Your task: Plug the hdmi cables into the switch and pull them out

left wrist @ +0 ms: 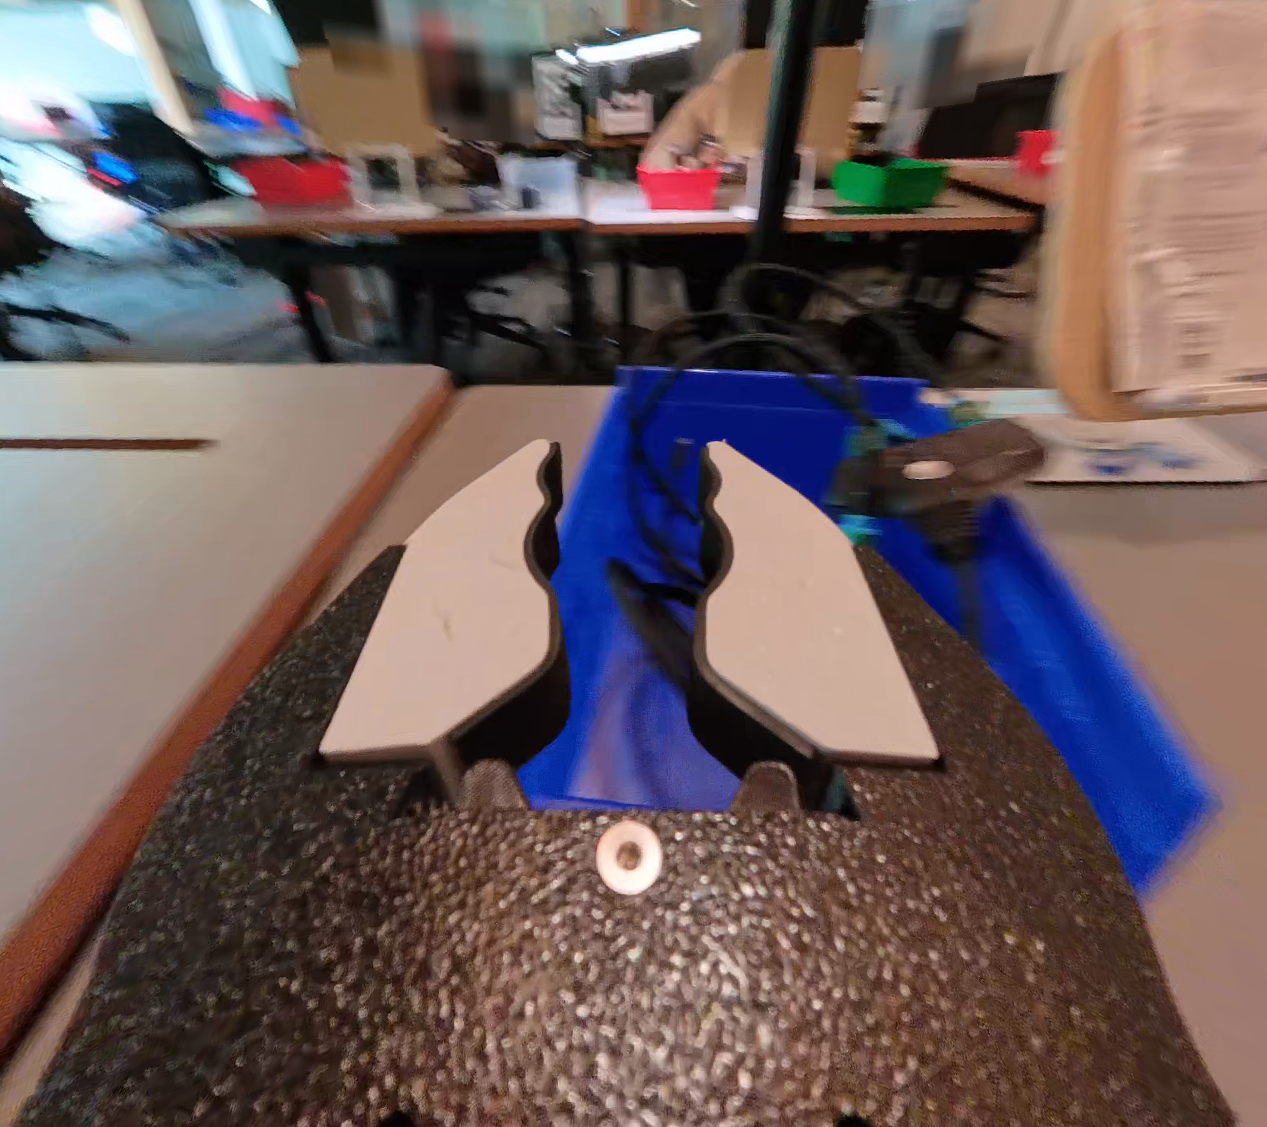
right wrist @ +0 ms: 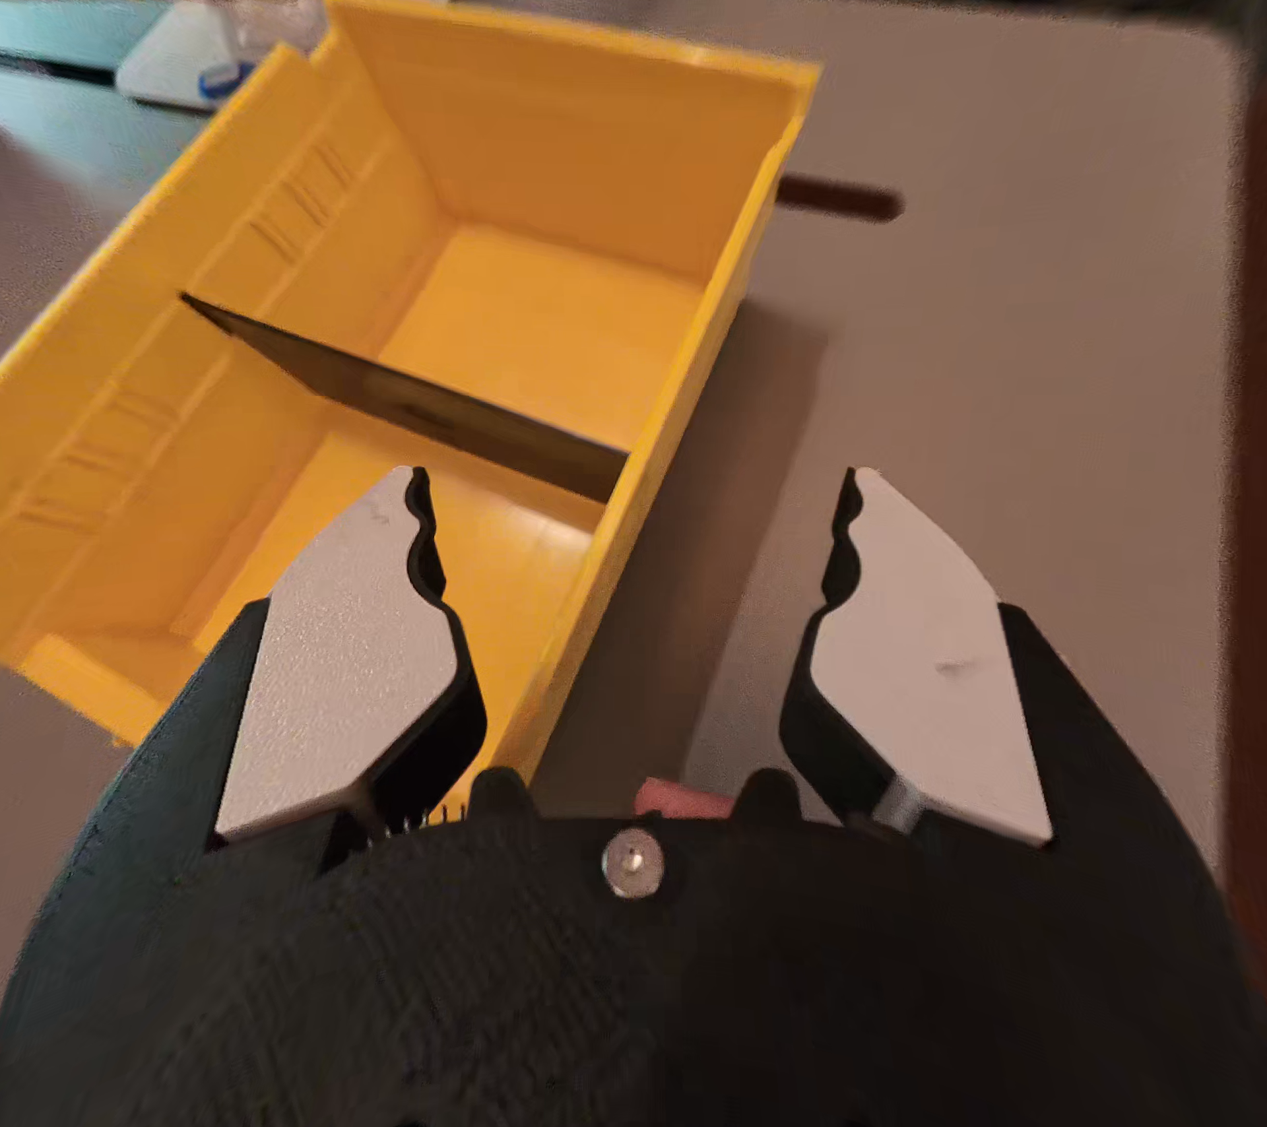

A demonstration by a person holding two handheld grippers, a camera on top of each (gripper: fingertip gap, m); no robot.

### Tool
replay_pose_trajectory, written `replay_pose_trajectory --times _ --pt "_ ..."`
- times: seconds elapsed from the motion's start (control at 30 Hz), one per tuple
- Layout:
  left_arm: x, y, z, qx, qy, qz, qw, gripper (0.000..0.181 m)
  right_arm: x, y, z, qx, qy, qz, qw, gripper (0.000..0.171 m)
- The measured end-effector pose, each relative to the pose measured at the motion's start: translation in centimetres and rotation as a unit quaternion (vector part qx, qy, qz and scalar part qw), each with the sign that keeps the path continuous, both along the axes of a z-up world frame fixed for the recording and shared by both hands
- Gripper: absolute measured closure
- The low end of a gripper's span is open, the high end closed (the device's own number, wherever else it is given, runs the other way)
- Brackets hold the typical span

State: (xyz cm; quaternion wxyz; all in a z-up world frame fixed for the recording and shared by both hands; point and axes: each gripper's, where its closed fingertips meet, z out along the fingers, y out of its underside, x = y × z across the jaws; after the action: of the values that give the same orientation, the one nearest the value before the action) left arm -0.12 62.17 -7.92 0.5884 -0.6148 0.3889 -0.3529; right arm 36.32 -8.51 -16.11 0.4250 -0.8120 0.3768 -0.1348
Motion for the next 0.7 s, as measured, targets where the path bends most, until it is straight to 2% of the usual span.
replay_pose_trajectory --times 0.03,0.07,0.13,0.17,0.23,0.3,0.37,0.43,0.5,0.7 --pt "0.9 -1.7 0.2 -0.034 0.004 -0.035 0.999 0.134 0.2 -0.7 1.5 0.004 -0.028 -0.017 0.999 0.06" --pt "2.1 -3.5 -0.1 -0.069 0.017 -0.072 0.995 0.123 0.2 -0.9 2.9 0.014 -0.051 -0.026 0.998 0.06" --pt "4.5 -6.6 -1.3 -0.12 0.057 -0.127 0.983 0.115 -0.9 0.2 5.3 0.05 -0.081 -0.016 0.995 0.058" --pt "5.6 -7.7 -1.8 -0.129 0.066 -0.143 0.979 0.114 -1.9 1.2 6.1 0.069 -0.083 -0.008 0.994 0.058" --pt "7.5 -8.8 -3.1 -0.139 0.077 -0.153 0.975 0.122 -4.5 4.3 7.4 0.116 -0.09 0.017 0.989 0.06" --pt "9.2 -9.8 -4.7 -0.188 0.1 -0.17 0.962 0.121 -7.7 7.9 8.1 0.153 -0.097 0.065 0.981 0.069" --pt "10.5 -10.8 -6.4 -0.238 0.132 -0.19 0.943 0.119 -10.6 10.8 7.6 0.149 -0.089 0.115 0.978 0.072" --pt "11.2 -11.0 -7.6 -0.249 0.155 -0.186 0.938 0.129 -12.7 12.7 6.9 0.129 -0.089 0.149 0.976 0.071" --pt "11.5 -10.7 -8.3 -0.236 0.169 -0.168 0.942 0.152 -14.1 13.9 6.2 0.105 -0.089 0.172 0.975 0.071" --pt "11.8 -10.8 -8.2 -0.2 0.137 -0.168 0.956 0.159 -16.0 16.5 5.7 0.113 -0.079 0.209 0.968 0.074"
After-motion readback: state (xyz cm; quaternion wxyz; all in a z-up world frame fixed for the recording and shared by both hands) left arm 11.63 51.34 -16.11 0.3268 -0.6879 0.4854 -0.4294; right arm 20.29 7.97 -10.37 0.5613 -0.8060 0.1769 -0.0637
